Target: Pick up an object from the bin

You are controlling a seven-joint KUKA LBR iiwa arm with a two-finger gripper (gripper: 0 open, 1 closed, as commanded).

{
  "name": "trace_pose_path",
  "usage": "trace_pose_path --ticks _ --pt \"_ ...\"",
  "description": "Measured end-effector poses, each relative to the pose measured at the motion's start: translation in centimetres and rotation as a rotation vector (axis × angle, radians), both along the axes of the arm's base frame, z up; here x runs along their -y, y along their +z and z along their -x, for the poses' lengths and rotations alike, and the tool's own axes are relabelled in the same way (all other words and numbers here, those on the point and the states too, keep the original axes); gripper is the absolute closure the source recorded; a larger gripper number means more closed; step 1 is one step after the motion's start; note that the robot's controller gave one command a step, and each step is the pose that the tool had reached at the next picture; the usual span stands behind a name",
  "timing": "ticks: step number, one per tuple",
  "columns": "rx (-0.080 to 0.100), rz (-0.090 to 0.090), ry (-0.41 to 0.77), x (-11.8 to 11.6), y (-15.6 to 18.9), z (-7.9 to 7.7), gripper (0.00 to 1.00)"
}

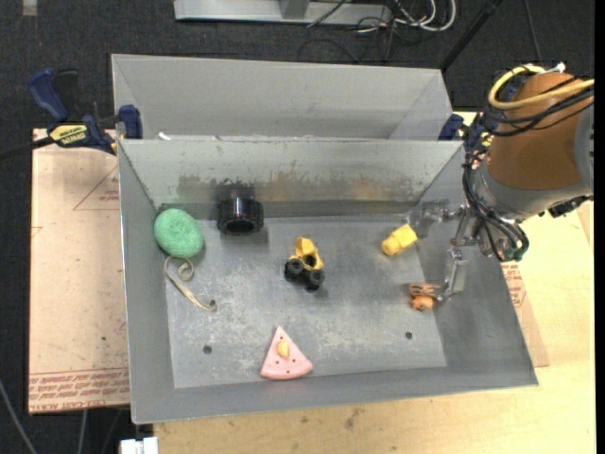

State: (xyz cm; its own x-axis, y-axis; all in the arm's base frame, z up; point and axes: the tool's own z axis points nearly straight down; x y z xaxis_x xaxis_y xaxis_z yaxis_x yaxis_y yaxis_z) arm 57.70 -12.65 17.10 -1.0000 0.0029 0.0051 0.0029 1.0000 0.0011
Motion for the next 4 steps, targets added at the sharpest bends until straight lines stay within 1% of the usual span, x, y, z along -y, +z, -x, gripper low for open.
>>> trace_pose_path --ticks 1,2,3,4 --pt "0.0 0.0 0.001 0.0 0.1 0.0 0.0" --pt "0.013 0.003 0.065 -0.5 -0.7 0.0 0.0" --pt "0.012 0.001 0.223 0.1 -6.8 2.5 0.0" --pt "0.008 0.001 -0.035 2.3 -9.5 0.6 1.0"
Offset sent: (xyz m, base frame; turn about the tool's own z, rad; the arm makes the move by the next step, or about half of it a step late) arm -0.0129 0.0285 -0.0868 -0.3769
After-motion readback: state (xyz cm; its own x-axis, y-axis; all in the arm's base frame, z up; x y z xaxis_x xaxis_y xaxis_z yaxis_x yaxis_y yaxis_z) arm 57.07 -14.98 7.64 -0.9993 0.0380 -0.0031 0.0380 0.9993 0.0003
